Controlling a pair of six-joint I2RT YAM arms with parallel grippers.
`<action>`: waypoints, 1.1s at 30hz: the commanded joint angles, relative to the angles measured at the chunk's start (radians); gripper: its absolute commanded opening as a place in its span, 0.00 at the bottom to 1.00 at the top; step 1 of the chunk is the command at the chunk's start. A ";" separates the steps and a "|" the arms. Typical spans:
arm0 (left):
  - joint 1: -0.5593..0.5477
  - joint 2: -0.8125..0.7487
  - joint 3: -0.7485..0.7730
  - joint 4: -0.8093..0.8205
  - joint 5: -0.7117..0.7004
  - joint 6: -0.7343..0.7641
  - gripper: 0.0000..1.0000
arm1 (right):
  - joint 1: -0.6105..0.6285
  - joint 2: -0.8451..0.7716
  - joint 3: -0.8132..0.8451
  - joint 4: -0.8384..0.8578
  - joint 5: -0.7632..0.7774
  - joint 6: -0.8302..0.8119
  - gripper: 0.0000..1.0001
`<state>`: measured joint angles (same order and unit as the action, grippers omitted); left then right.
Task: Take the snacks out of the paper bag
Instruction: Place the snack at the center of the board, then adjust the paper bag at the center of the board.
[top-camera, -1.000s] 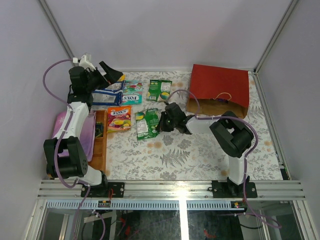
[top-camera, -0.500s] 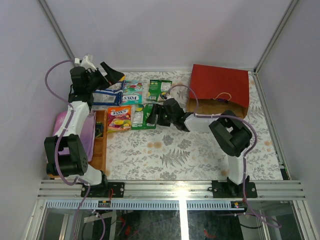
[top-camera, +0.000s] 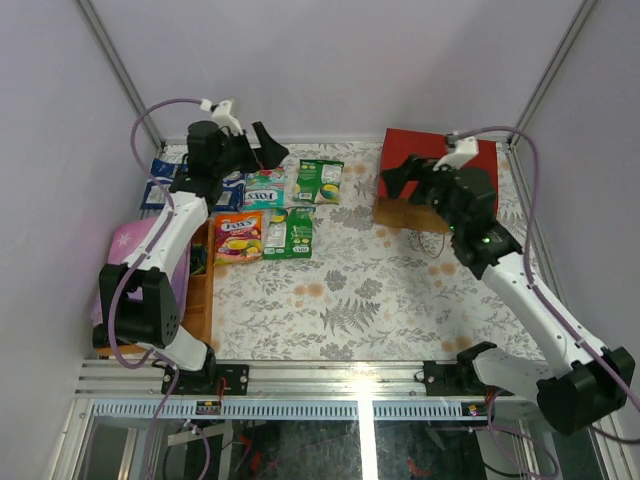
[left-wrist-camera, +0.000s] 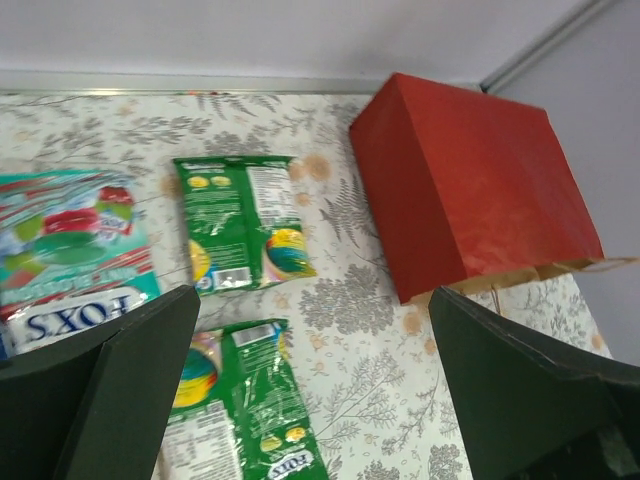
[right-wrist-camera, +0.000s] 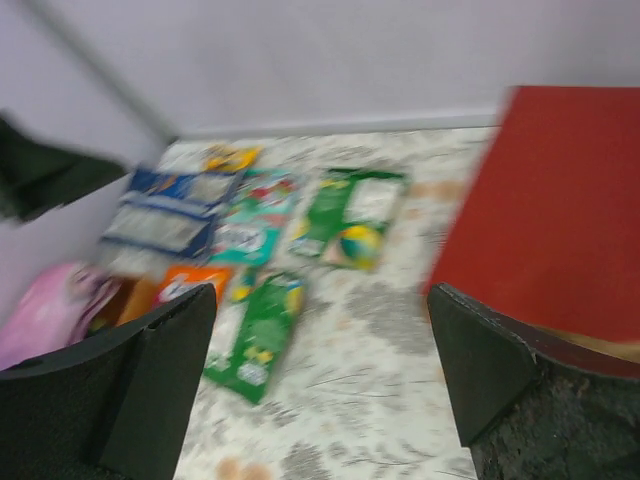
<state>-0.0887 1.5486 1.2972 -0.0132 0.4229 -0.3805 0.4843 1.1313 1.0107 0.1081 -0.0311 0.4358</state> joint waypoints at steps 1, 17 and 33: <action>-0.140 0.024 0.065 -0.033 -0.087 0.146 1.00 | -0.146 -0.062 0.016 -0.156 0.092 -0.057 0.94; -0.432 0.186 0.205 -0.059 -0.182 0.255 1.00 | -0.670 -0.075 -0.116 -0.191 -0.185 0.372 0.97; -0.433 0.285 0.207 -0.002 -0.208 0.197 1.00 | -0.684 0.086 -0.244 0.238 -0.294 0.842 0.77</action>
<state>-0.5182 1.8462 1.4803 -0.0731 0.2424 -0.1802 -0.1974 1.1934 0.7593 0.1913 -0.3016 1.1637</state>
